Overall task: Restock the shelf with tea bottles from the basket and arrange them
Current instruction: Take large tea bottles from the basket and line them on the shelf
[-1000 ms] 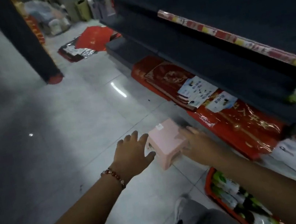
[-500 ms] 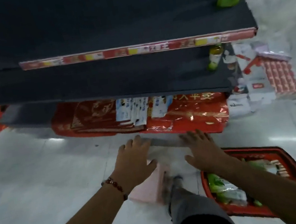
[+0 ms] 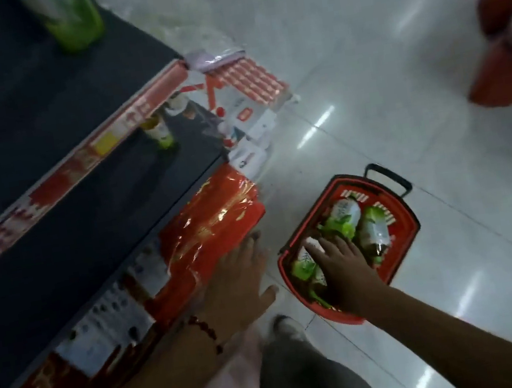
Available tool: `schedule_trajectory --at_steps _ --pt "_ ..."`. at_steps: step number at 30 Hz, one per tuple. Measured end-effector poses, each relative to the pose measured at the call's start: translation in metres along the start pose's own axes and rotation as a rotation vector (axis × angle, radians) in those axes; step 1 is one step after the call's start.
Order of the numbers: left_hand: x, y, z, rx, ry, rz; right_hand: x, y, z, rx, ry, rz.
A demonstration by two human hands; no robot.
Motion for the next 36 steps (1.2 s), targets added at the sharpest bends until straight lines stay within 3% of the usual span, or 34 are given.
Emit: schedule_trajectory --at_steps 6,13,19,22,24,30,34,36 --pt "0.079 0.026 0.102 0.311 0.114 0.053 0.145 -0.015 0.021 0.362 0.134 0.138" --pt "0.241 0.044 0.213 0.593 0.176 0.213 0.286 -0.025 0.095 0.57 0.147 0.152" --pt "0.331 0.034 0.264 0.766 0.101 0.375 0.354 -0.062 0.135 0.664 0.058 0.124" --pt "0.346 0.027 0.279 0.775 0.038 0.425 0.366 -0.074 0.145 0.623 0.023 0.159" --pt "0.351 0.025 0.281 0.769 0.008 0.396 0.367 -0.078 0.148 0.635 -0.031 0.325" --pt "0.361 0.035 0.278 0.721 -0.006 0.17 0.412 -0.078 0.16 0.78 -0.193 1.271" --pt "0.366 0.041 0.265 0.551 0.094 0.024 0.416 -0.08 0.153 0.759 -0.316 1.426" --pt "0.37 0.043 0.262 0.504 0.078 -0.067 0.418 -0.084 0.146 0.79 -0.337 1.373"
Point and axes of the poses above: each hand's wrist, its own z-axis towards the middle knuckle, its own x-axis out of the palm, y = z × x, the point moved 8 cm from there along z, towards the middle knuckle, and after that the axes turned 15 degrees about -z, right-handed, at the moved point
